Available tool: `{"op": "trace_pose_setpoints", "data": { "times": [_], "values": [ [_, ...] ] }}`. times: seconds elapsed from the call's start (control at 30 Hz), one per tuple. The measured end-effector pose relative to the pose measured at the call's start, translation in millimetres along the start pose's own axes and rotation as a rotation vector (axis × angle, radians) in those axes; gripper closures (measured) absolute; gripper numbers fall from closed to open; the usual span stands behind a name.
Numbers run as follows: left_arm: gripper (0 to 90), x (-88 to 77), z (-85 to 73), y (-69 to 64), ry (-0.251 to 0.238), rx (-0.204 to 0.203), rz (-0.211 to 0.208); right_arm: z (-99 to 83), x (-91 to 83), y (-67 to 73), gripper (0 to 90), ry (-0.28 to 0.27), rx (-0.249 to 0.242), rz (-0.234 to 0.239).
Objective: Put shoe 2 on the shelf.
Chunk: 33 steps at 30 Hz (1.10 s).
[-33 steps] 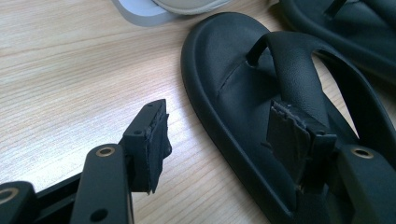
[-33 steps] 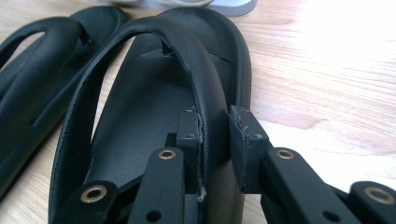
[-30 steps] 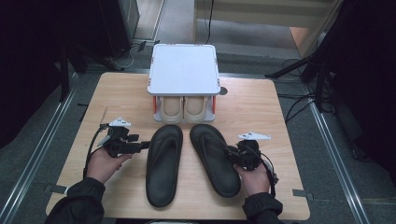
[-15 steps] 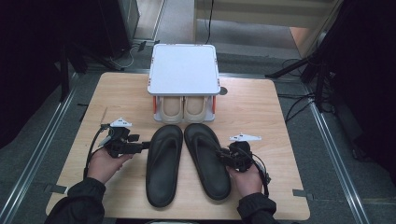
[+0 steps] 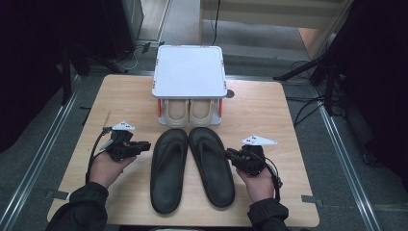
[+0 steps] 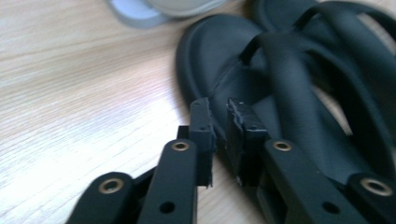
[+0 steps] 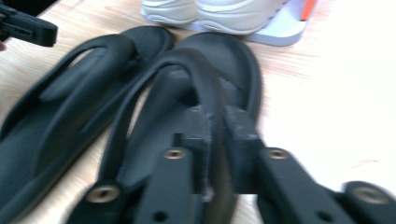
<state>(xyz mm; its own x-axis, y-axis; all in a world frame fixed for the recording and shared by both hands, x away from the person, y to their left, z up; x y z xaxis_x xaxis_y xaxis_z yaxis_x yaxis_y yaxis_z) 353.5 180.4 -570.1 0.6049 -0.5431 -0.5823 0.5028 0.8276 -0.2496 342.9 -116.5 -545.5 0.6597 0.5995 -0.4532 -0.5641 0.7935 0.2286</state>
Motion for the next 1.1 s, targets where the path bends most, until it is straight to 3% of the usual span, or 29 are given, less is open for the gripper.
{"op": "trace_pose_setpoints", "data": {
  "times": [0.27, 0.47, 0.57, 1.1],
  "values": [
    [86.9, 16.8, -12.1, 1.7, 0.057, -0.028, -0.016, -12.8, 18.5, -19.6, 90.0, 0.080, -0.011, -0.038],
    [87.4, 22.7, -18.9, -3.1, 0.098, 0.002, -0.011, -21.1, 32.1, -18.7, 90.0, 0.131, -0.025, -0.030],
    [87.3, 21.3, -20.7, -4.3, 0.108, 0.009, -0.018, -21.0, 33.7, -17.8, 90.0, 0.137, -0.041, -0.036],
    [85.8, 19.1, -29.7, -27.9, 0.133, 0.060, -0.058, -22.6, 33.5, -14.8, 90.0, 0.137, -0.029, -0.019]
  ]
}}
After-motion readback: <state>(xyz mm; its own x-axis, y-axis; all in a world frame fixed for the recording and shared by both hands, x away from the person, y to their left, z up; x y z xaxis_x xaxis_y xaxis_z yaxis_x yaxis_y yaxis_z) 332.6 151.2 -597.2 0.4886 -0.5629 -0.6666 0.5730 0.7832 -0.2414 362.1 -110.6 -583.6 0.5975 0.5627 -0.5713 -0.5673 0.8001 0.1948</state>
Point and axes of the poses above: each handheld gripper's, and its own axes: x roughly forward along the jaws, z roughly out of its top, y roughly to its left, the point moved 10 cm from there along x, roughly forward along the jaws, and after that the axes turned 12 degrees about -y, right-handed, at the moved point
